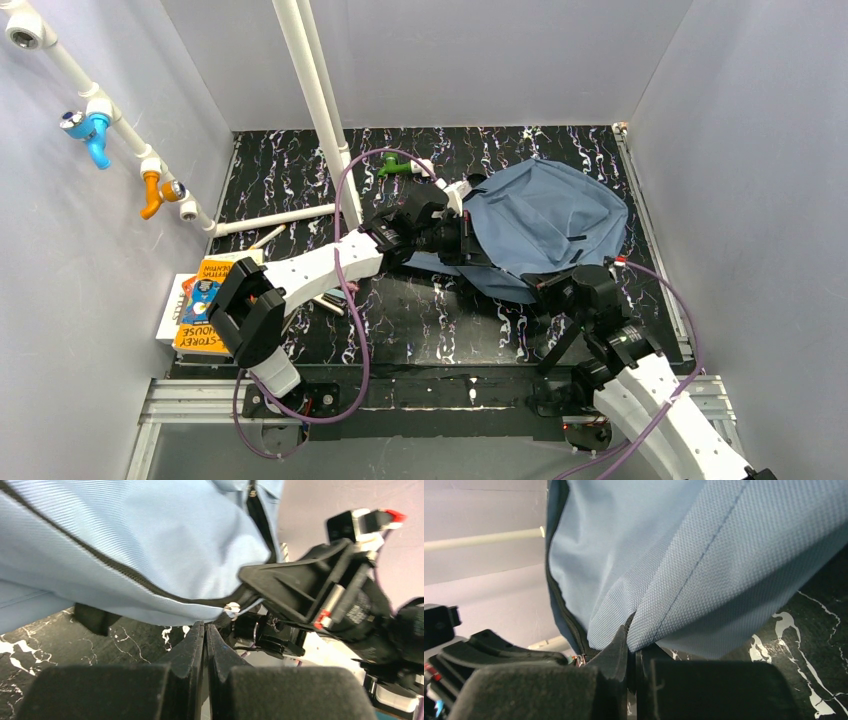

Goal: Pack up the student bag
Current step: Unzip the student bag at the center of the board.

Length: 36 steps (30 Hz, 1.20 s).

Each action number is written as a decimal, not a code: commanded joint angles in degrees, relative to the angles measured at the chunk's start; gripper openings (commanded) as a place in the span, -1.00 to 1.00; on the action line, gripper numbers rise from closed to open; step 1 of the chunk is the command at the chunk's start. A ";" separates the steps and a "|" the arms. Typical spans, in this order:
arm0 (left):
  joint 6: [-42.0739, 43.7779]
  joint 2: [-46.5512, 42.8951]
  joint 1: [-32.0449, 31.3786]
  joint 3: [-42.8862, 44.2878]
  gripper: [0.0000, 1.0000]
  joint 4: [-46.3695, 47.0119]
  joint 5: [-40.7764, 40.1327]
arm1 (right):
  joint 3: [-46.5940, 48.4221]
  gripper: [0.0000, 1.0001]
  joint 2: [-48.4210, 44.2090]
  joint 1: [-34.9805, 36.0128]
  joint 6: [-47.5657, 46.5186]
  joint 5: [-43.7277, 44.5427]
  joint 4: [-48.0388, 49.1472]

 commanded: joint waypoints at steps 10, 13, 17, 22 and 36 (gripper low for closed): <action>6.36 -7.77 6.03 5.41 -1.00 -14.92 -16.80 | 11.55 -0.97 -0.51 -0.23 -13.65 13.37 -10.76; 8.36 -7.48 7.77 7.09 -1.00 -15.86 -16.58 | 11.26 -0.97 -0.72 -0.23 -14.03 13.55 -12.16; 11.09 -2.91 9.04 14.49 -1.00 -22.07 -13.22 | 8.77 -0.97 -2.88 -0.23 -12.89 11.37 -11.95; 9.99 -2.42 9.05 14.00 -1.00 -19.41 -9.15 | 8.61 -0.97 -2.10 -0.23 -15.27 10.01 -13.28; 11.95 0.83 11.58 18.89 -1.00 -24.02 -18.27 | 12.99 -0.97 -4.14 -0.23 -18.83 16.67 -23.97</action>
